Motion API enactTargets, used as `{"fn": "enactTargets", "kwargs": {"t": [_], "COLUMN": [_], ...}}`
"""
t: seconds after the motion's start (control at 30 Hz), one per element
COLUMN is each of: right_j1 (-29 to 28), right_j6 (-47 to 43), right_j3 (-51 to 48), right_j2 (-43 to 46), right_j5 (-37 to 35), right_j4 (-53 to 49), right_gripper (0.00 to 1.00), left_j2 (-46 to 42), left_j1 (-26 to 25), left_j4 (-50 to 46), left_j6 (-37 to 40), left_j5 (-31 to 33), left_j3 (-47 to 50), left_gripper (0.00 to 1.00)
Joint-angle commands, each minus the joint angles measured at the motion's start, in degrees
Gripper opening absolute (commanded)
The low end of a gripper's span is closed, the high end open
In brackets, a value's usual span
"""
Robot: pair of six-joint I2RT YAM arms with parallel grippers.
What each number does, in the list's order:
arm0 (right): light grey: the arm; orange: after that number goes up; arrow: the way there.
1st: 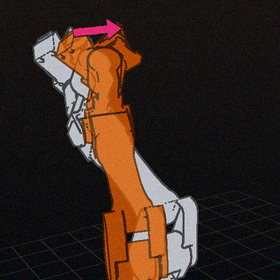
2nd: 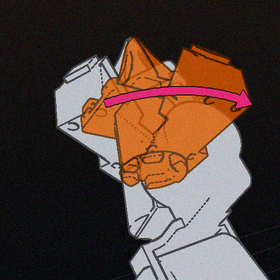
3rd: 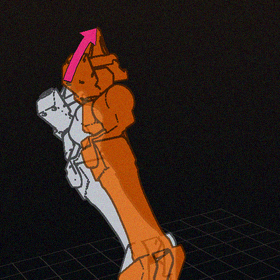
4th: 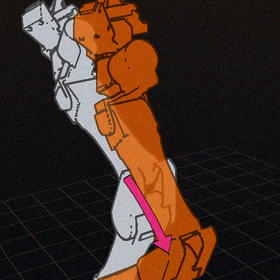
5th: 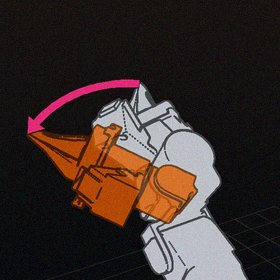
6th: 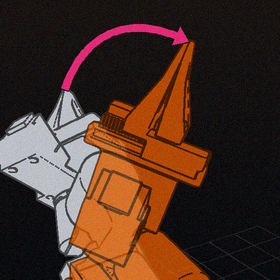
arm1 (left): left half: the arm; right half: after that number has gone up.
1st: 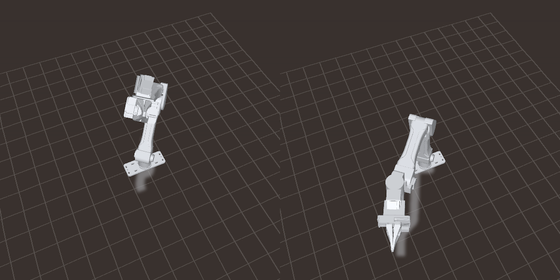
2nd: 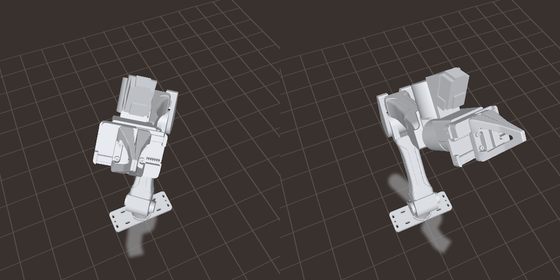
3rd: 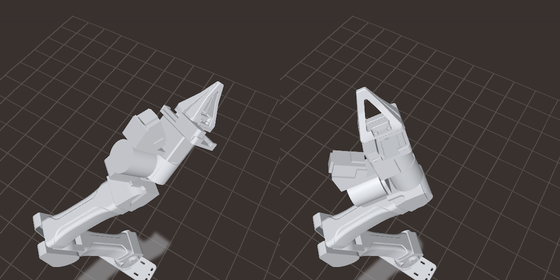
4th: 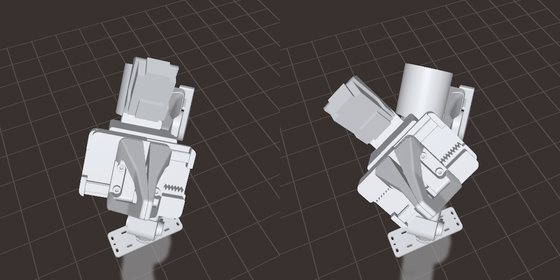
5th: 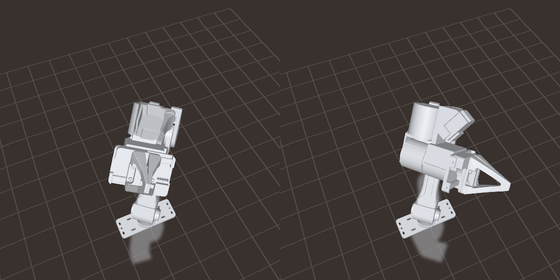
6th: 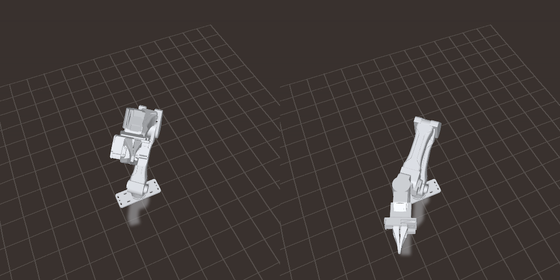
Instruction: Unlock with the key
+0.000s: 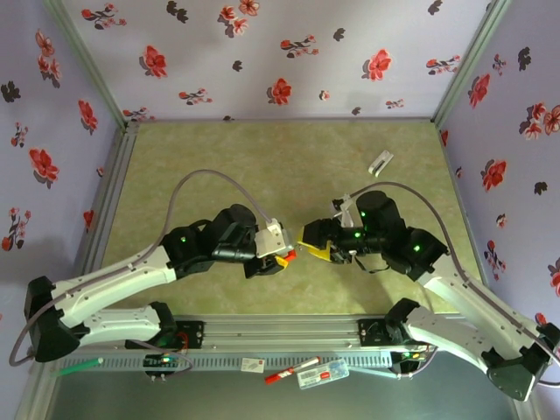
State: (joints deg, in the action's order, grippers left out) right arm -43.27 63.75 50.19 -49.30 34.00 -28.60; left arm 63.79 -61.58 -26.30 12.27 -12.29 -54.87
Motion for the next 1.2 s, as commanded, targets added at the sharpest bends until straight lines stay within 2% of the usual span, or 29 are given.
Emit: {"fn": "enactTargets", "kwargs": {"t": [0.0,0.6,0.7,0.77,0.87,0.93,1.07,1.17], "right_j1": [-2.1,-7.9,-8.1,-8.1,-8.0,-7.7,-7.7,-7.7], "right_j6": [-2.6,-5.6,-7.1,-11.0,-22.1,-27.9,-39.4,-52.8], "right_j3": [-0.8,-0.9,-0.6,0.7,3.8,4.5,5.4,3.8], "right_j2": [0.3,-1.4,-1.1,-0.3,1.2,1.8,1.5,3.3], "right_j5": [-2.2,-8.5,-9.3,-9.9,-11.5,-10.3,-11.1,-11.6], "right_j4": [2.4,2.8,1.8,-1.3,-10.7,-13.4,-14.0,-9.4], "right_gripper": [0.58,0.50,0.51,0.56,0.63,0.68,0.72,0.77], "left_j2": [0.5,2.9,3.1,3.0,3.5,4.1,5.6,6.6], "left_j1": [0.9,2.2,2.3,2.3,2.9,3.1,3.5,4.3], "left_j4": [0.6,1.4,1.1,-0.3,-5.4,-9.2,-15.5,-18.9], "left_j6": [-1.5,-3.7,-3.2,-1.8,1.4,3.6,8.1,11.1], "left_j5": [-2.4,-5.7,-5.9,-6.8,-9.5,-10.8,-11.0,-11.1], "left_j3": [-2.6,-4.5,-4.5,-4.9,-6.8,-8.4,-11.5,-14.0], "left_gripper": [0.00,0.00,0.00,0.00,0.00,0.00,0.00,0.00]}}
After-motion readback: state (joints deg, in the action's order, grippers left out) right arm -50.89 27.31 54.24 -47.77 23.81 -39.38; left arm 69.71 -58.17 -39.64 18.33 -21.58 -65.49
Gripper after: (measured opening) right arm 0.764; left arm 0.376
